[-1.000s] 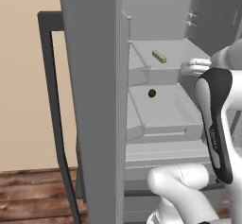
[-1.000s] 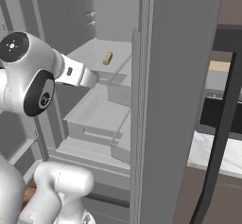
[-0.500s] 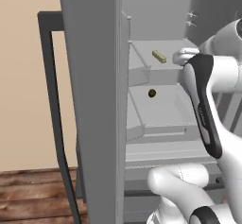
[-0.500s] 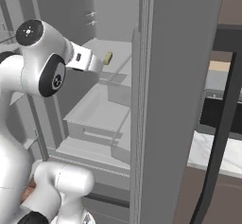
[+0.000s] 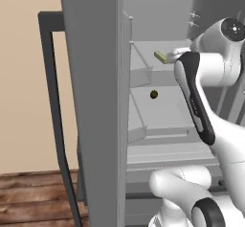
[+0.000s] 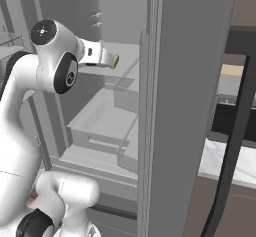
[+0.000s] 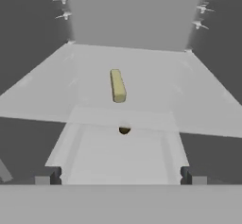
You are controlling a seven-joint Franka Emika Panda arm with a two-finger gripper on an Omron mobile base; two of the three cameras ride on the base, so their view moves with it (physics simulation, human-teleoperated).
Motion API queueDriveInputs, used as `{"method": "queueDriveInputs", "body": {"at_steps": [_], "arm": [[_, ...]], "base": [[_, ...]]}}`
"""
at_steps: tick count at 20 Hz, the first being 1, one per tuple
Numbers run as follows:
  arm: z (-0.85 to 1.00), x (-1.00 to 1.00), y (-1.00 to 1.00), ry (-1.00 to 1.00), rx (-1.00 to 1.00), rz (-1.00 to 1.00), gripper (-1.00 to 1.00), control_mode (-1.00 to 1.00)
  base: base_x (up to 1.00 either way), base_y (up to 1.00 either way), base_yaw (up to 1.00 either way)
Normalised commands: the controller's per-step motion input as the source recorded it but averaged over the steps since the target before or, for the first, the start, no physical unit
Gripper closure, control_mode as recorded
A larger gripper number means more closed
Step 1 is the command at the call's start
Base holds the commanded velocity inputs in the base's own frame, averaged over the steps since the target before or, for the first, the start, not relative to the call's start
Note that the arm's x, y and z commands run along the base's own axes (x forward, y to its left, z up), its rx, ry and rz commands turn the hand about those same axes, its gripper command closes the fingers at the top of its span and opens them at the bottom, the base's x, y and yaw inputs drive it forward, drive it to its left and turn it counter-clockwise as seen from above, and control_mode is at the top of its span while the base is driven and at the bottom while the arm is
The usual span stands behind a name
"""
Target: Pick the egg and butter from the fridge and place them by the bowl for mixing.
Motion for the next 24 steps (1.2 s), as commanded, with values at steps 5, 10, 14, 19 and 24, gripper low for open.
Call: {"method": "queueDriveInputs", "body": {"at_steps": [5, 10, 14, 19, 24], "arm": [[0.00, 0.52, 0.00, 0.04, -0.04, 0.13, -1.00, -1.00], [-0.06, 0.53, 0.00, 0.06, -0.02, 0.11, -1.00, -1.00], [-0.14, 0.55, 0.01, 0.07, -0.01, 0.02, -1.00, -1.00], [-0.10, 0.58, 0.01, 0.10, 0.00, 0.00, -1.00, -1.00], [-0.09, 0.50, 0.01, 0.06, 0.02, 0.00, -1.00, -1.00]], "base": [[0.00, 0.00, 0.00], [0.00, 0.00, 0.00], [0.00, 0.00, 0.00], [0.00, 0.00, 0.00], [0.00, 0.00, 0.00]]}}
